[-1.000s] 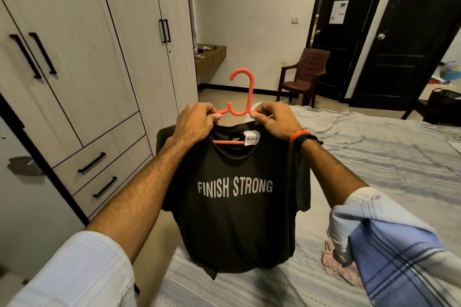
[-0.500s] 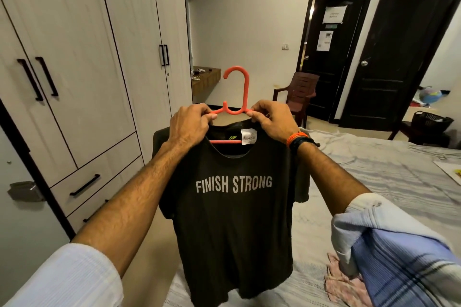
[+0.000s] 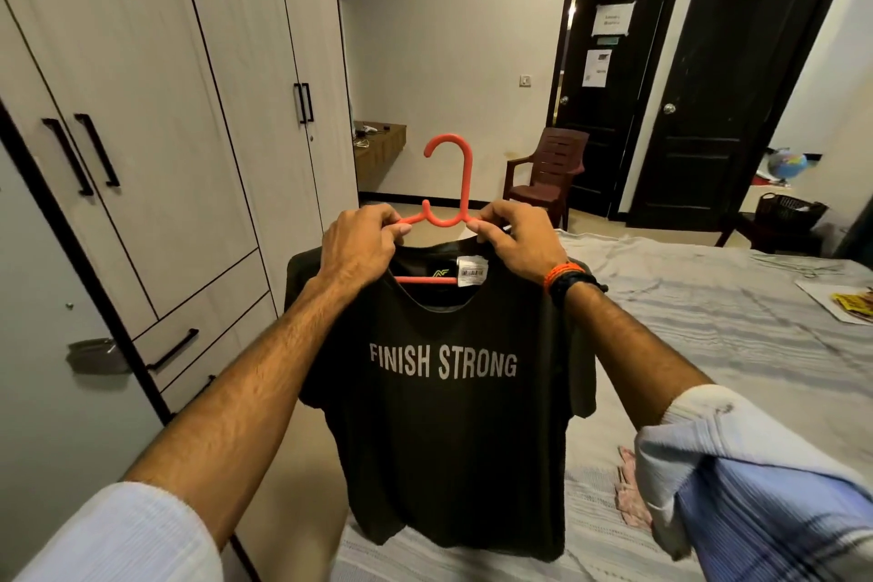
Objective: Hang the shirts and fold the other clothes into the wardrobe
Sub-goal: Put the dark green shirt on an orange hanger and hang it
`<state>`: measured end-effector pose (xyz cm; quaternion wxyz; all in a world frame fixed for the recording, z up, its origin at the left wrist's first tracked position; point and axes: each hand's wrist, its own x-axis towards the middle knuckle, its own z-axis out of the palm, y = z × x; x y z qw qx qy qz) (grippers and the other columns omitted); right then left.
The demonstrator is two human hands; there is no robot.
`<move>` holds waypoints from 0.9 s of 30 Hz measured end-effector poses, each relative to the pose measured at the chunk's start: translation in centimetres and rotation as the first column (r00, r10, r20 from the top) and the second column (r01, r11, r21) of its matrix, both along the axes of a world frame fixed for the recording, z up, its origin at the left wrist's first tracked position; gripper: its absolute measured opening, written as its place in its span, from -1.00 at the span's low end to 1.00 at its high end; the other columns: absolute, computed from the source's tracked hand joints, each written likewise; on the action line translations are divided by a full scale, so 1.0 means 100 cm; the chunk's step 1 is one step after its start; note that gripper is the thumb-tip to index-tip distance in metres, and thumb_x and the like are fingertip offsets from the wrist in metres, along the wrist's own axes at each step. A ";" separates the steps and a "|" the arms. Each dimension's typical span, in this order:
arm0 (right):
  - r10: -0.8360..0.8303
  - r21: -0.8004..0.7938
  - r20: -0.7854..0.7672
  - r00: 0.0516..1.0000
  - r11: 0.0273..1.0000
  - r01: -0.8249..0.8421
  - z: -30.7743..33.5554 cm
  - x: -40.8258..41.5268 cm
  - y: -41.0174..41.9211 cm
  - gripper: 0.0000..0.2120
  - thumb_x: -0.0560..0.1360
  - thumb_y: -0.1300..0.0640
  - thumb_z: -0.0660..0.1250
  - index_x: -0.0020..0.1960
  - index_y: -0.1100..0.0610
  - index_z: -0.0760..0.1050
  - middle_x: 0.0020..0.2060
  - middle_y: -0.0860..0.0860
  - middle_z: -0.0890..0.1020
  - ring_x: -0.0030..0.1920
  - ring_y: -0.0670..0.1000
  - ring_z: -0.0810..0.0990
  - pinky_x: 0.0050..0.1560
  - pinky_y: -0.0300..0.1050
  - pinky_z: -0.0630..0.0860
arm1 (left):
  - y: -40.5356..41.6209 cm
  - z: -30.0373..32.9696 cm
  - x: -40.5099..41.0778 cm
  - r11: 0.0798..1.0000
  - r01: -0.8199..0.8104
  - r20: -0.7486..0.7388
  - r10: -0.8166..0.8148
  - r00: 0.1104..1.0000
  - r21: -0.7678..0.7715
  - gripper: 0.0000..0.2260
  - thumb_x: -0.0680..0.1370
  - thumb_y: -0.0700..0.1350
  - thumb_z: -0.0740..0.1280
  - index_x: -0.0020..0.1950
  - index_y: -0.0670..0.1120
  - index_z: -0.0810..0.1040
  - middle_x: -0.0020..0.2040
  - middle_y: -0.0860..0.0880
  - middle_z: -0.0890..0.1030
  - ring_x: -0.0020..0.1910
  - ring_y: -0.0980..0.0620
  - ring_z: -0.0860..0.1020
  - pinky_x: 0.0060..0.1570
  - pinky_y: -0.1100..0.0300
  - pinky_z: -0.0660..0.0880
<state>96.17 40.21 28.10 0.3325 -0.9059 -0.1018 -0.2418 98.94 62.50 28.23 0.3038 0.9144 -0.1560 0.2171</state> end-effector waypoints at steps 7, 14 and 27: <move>0.095 0.015 0.027 0.995 0.995 -0.096 0.020 -0.059 0.019 -0.78 0.57 0.00 0.34 0.04 0.14 0.60 -0.21 -0.06 0.63 -0.16 -0.13 0.59 -0.18 -0.38 0.38 | 0.019 0.021 -0.074 0.997 -0.074 0.027 0.075 0.997 -0.015 -0.83 0.59 0.01 0.32 0.05 -0.06 0.61 -0.11 0.03 0.64 -0.10 0.09 0.58 -0.02 0.14 0.51; 0.290 0.053 0.070 0.954 0.954 -0.294 0.037 -0.122 0.062 -0.84 0.57 0.02 0.35 0.01 0.11 0.59 -0.20 -0.05 0.64 -0.16 -0.11 0.61 -0.17 -0.34 0.46 | 0.061 0.038 -0.176 0.971 -0.235 0.058 0.238 0.969 -0.051 -0.83 0.59 0.02 0.32 0.05 -0.06 0.62 -0.12 0.03 0.65 -0.11 0.10 0.59 -0.05 0.16 0.51; 0.618 0.028 0.074 0.782 0.783 -0.622 0.049 -0.208 0.265 -0.81 0.56 -0.02 0.36 0.01 0.09 0.59 -0.21 -0.07 0.64 -0.20 -0.16 0.60 -0.24 -0.43 0.42 | 0.233 0.055 -0.350 0.804 -0.589 0.018 0.592 0.806 -0.077 -0.85 0.59 0.01 0.34 -0.09 -0.03 0.62 -0.16 0.04 0.67 -0.13 0.06 0.60 -0.02 0.09 0.55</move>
